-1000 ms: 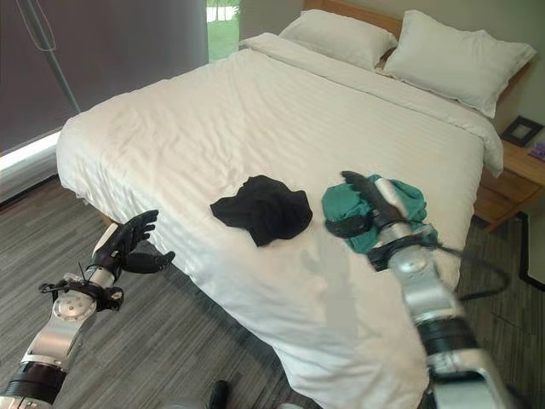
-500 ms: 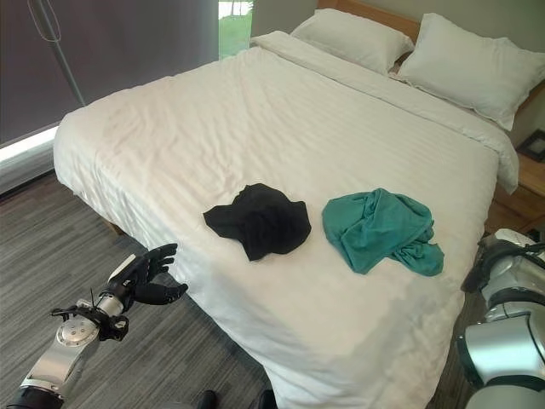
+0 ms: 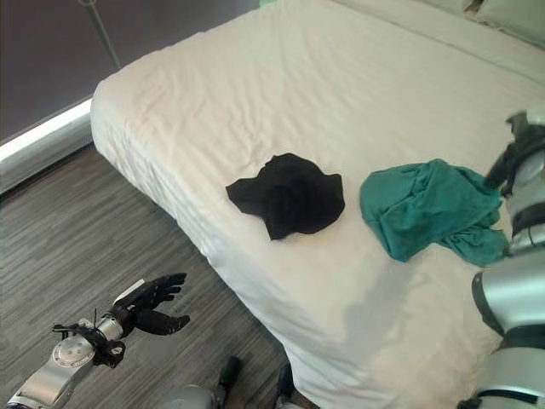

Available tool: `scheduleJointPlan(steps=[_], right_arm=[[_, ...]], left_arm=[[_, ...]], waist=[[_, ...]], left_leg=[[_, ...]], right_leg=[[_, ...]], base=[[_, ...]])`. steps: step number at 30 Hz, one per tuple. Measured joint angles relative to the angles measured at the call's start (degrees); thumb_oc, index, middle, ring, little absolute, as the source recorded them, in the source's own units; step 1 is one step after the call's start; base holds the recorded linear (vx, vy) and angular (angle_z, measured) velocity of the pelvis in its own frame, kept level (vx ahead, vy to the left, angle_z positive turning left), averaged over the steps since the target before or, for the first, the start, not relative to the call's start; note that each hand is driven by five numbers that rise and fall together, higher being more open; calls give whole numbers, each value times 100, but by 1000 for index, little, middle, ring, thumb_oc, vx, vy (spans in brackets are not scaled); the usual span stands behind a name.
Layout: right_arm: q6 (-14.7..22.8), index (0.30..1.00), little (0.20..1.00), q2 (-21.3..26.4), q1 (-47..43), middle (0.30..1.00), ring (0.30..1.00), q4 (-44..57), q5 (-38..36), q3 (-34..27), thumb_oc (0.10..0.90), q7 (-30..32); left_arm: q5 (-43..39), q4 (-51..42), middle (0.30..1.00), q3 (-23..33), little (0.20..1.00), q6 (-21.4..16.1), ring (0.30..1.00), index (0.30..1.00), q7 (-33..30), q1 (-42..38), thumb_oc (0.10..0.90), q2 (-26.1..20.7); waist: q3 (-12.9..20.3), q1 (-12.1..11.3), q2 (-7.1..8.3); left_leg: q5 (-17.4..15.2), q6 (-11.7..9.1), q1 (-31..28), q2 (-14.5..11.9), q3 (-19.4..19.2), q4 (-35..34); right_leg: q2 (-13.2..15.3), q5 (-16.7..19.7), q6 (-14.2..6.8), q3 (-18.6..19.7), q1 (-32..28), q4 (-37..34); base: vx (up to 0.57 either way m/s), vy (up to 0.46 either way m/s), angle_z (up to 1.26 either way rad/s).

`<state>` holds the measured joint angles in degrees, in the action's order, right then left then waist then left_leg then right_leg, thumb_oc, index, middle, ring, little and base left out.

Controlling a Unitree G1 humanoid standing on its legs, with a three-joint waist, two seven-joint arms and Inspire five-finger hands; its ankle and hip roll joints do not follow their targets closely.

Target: Pick up bed clothes into laundry basket.

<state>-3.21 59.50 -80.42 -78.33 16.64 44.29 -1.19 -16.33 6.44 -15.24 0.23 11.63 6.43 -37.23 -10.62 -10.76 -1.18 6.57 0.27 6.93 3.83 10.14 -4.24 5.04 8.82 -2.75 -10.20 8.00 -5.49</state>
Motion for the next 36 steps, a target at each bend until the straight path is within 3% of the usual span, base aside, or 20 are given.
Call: scheduleJointPlan(steps=[7, 15, 20, 23, 24, 25, 29, 32, 36], right_arm=[[-5, 900, 900, -218, -628, 900, 900, -538, 14, 388, 800, 15], [-239, 900, 900, -179, -812, 900, 900, -1137, 284, 561, 800, -116], [-173, 900, 900, 182, -872, 900, 900, -902, 168, 340, 800, -3], [-46, 900, 900, 269, -524, 900, 900, -782, -536, -786, 800, 391], [36, 566, 566, 318, -332, 566, 566, -655, -627, -1117, 577, 527], [72, 338, 338, 316, -184, 338, 338, -635, -685, -1324, 425, 562], [177, 300, 300, 255, 1127, 300, 300, 327, -1112, -2389, 400, 818], [320, 300, 300, -27, 2461, 300, 300, 1546, -1631, -3374, 400, 1005], [418, 300, 300, -766, 5397, 300, 300, 4248, -1872, -4954, 400, 947]], left_arm=[[-305, -325, 900, -18, 900, -9, 900, 900, -9, -103, 800, -206], [-380, -301, 900, 64, 900, -3, 900, 900, -103, -222, 800, -397], [-377, -418, 900, 461, 900, -123, 900, 900, -267, -352, 800, -388], [-385, -421, 900, 853, 900, -168, 900, 900, -533, -292, 800, -191], [-386, -358, 900, 897, 900, -163, 900, 900, -613, -329, 800, -52], [-388, -279, 900, 898, 900, -157, 900, 900, -621, -387, 800, 42], [-482, -296, 900, 1100, 900, -163, 900, 900, -643, -425, 800, 321], [-682, -302, 900, 1721, 900, -189, 900, 900, -735, -62, 800, 594], [-825, -277, 900, 2495, 900, -150, 900, 900, -971, 340, 800, 488]], waist=[[-356, -238, -144], [-668, -245, -419], [-962, -263, -467], [-1128, -281, -480], [-1139, -274, -475], [-1141, -260, -471], [-1179, -249, -365], [-1183, -148, -263], [-1086, -32, -121]], left_leg=[[27, -17, 366, 4, -8, 29], [27, -17, 762, 27, -9, 122], [27, -18, 1243, 35, -17, 332], [27, -18, 1713, 47, -144, 515], [27, -18, 1739, 56, -140, 528], [27, -18, 1738, 62, -153, 541], [24, -22, 1589, 59, -164, 575], [4, -47, 1289, 18, -192, 502], [-45, -125, 866, -107, -124, 385]], right_leg=[[5, 22, 12, -14, 363, 26], [15, 47, 12, -25, 702, 31], [12, 95, 56, 7, 1142, 127], [16, 96, 51, 132, 1698, 385], [33, 96, 53, 142, 1734, 418], [23, 88, 43, 159, 1737, 443], [19, 63, 15, 227, 1626, 544], [-25, 56, 15, 268, 1377, 528], [-111, -30, 74, 180, 937, 429]], base=[[-41, -18, 1], [-44, -18, 0], [-101, -11, -3], [-6, -19, -14], [39, -19, -2], [0, 0, 0], [44, -12, -2], [26, -15, -10], [93, -25, 3]])
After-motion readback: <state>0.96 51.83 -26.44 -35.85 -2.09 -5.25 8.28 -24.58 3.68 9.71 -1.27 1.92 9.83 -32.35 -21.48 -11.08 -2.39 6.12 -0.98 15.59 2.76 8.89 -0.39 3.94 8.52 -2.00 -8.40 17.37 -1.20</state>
